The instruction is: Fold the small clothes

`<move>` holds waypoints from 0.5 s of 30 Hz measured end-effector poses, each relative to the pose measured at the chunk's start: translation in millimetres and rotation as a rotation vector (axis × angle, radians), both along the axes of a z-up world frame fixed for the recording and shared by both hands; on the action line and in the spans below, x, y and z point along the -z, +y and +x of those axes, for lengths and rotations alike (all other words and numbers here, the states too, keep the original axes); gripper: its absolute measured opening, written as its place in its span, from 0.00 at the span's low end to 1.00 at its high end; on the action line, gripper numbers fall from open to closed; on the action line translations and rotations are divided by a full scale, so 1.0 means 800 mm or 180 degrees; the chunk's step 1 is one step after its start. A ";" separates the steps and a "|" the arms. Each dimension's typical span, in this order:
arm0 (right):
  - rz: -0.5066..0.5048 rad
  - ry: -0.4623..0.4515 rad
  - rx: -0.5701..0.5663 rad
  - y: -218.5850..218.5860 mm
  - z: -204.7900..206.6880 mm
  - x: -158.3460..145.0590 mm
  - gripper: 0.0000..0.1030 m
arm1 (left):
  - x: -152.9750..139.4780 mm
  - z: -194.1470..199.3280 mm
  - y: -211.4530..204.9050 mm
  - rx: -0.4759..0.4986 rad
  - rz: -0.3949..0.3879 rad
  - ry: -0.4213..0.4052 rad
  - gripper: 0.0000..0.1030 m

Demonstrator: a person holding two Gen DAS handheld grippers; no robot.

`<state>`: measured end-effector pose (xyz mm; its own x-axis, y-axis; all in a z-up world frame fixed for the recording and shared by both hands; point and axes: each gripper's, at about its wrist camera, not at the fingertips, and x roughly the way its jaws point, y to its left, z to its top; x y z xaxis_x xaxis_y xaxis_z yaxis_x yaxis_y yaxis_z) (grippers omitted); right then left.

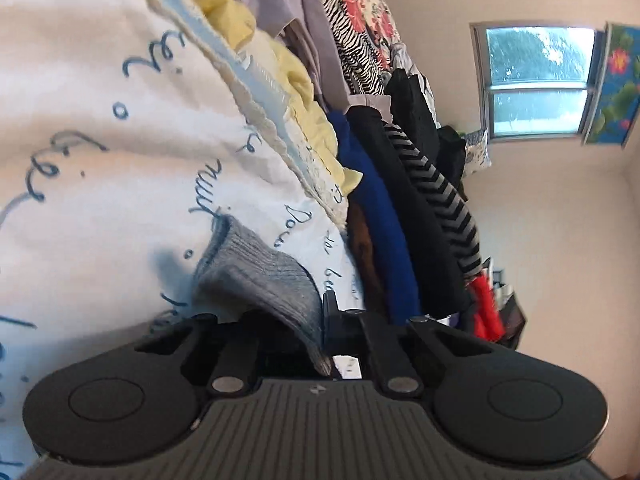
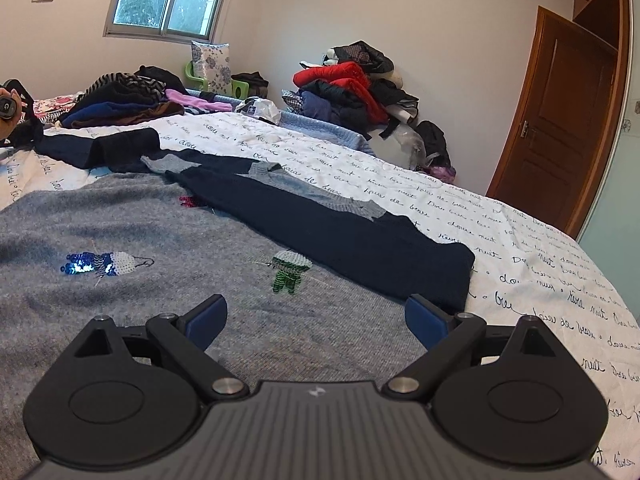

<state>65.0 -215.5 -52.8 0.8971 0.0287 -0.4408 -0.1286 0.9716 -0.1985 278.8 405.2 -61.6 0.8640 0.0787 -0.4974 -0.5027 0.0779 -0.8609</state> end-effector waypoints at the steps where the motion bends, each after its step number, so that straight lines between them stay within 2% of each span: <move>1: 0.0001 0.0005 -0.0004 0.000 0.001 0.001 0.94 | -0.005 -0.001 -0.001 0.0026 0.0121 0.0041 0.05; 3: 0.0020 0.0007 -0.0009 -0.001 0.002 0.000 0.94 | -0.021 -0.004 -0.007 0.0117 0.0461 0.0117 0.05; 6: 0.0063 -0.0020 -0.0016 -0.003 0.001 -0.002 0.94 | -0.057 -0.006 -0.023 0.0304 0.0912 0.0097 0.05; 11: 0.0171 -0.0047 0.0029 -0.012 -0.001 -0.004 0.94 | -0.129 0.002 -0.069 0.0601 0.1487 -0.0126 0.05; 15: 0.0224 -0.0072 0.0063 -0.018 -0.008 -0.005 0.94 | -0.181 0.010 -0.125 0.0800 0.1895 -0.0310 0.05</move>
<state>58.7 -230.0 -49.1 0.9075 0.0410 -0.4179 -0.1054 0.9856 -0.1322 287.2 305.1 83.5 0.9308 0.1063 -0.3497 -0.3289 0.6605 -0.6750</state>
